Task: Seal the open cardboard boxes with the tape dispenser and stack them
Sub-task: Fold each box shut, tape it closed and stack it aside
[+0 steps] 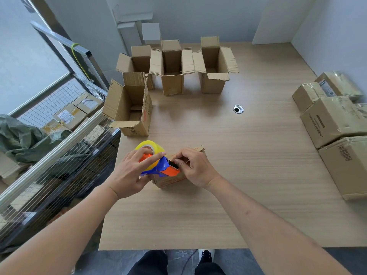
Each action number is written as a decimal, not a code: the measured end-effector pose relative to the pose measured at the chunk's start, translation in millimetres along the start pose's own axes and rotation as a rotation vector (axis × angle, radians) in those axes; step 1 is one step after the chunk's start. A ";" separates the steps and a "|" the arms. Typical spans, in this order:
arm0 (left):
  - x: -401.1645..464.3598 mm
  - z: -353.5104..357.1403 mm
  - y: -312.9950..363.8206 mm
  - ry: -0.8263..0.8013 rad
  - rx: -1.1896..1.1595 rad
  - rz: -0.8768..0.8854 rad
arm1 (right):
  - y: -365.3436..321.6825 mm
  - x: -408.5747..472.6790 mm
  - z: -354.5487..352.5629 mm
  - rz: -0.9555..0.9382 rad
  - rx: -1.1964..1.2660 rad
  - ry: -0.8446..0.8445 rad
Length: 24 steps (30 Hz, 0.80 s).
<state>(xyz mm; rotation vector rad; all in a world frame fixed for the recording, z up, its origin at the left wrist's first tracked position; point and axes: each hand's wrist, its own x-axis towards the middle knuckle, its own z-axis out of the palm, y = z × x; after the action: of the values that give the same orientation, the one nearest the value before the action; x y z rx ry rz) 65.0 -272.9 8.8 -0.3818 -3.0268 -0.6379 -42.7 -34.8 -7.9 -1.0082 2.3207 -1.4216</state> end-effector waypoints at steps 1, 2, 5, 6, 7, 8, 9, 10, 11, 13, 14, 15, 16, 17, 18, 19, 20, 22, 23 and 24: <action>0.7 0.1 0.5 -0.005 -0.004 -0.008 | 0.6 0.0 -0.2 0.009 0.005 -0.001; 1.2 0.3 1.1 -0.010 -0.007 -0.011 | 1.3 -0.4 -0.1 0.021 0.011 -0.002; 2.7 0.0 2.2 -0.015 -0.008 0.011 | 2.2 -2.7 0.7 0.076 0.039 0.002; 3.0 -0.5 2.0 -0.018 -0.003 0.024 | 2.4 -3.6 0.9 0.108 0.061 0.003; 2.8 -0.7 1.7 -0.019 0.010 0.036 | 2.4 -4.6 1.1 0.141 0.087 0.001; 2.4 -0.7 1.2 -0.019 0.025 0.044 | 2.1 -5.7 1.1 0.168 0.106 -0.004; 1.7 -0.6 0.7 -0.020 0.033 0.044 | 1.4 -6.7 1.3 0.185 0.116 -0.008; 1.5 -0.5 0.7 -0.020 0.030 0.034 | 0.5 -7.2 1.4 0.193 0.119 -0.012; 1.4 -0.3 1.6 -0.018 0.019 0.019 | -0.7 -7.5 1.5 0.198 0.123 -0.014; 2.0 0.3 5.2 -0.003 -0.016 -0.006 | -3.6 -6.5 -0.3 0.209 0.155 -0.004; 2.5 0.5 6.7 0.006 -0.033 -0.012 | -4.7 -5.1 -1.9 0.225 0.187 -0.004; 3.2 -0.2 7.4 0.011 -0.046 -0.015 | -5.6 -3.3 -4.1 0.248 0.219 -0.013; 3.9 -1.6 7.5 0.011 -0.056 -0.015 | -6.2 -1.5 -6.6 0.272 0.247 -0.030; 4.7 -3.1 7.6 0.005 -0.065 -0.011 | -6.7 -0.1 -9.1 0.290 0.272 -0.048; 5.4 -4.8 7.7 -0.003 -0.073 0.002 | -7.1 1.1 -11.7 0.294 0.289 -0.062; 6.3 -6.6 8.1 -0.011 -0.078 0.019 | -8.0 2.1 -13.6 0.288 0.298 -0.067; 7.3 -8.3 8.8 -0.016 -0.080 0.037 | -8.5 3.4 -14.8 0.279 0.306 -0.063; 9.5 -11.3 10.6 -0.022 -0.083 0.061 | -9.1 5.4 -15.6 0.243 0.294 -0.040; 10.5 -12.7 11.4 -0.023 -0.084 0.064 | -9.4 6.2 -16.0 0.209 0.268 -0.027; 11.4 -13.9 12.3 -0.024 -0.084 0.063 | -9.3 6.8 -16.4 0.167 0.237 -0.014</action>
<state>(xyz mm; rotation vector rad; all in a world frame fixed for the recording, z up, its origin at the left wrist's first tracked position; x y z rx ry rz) 56.6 -264.9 27.2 -0.4893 -3.0035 -0.7639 -52.3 -30.7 9.3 -0.7381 2.1080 -1.5687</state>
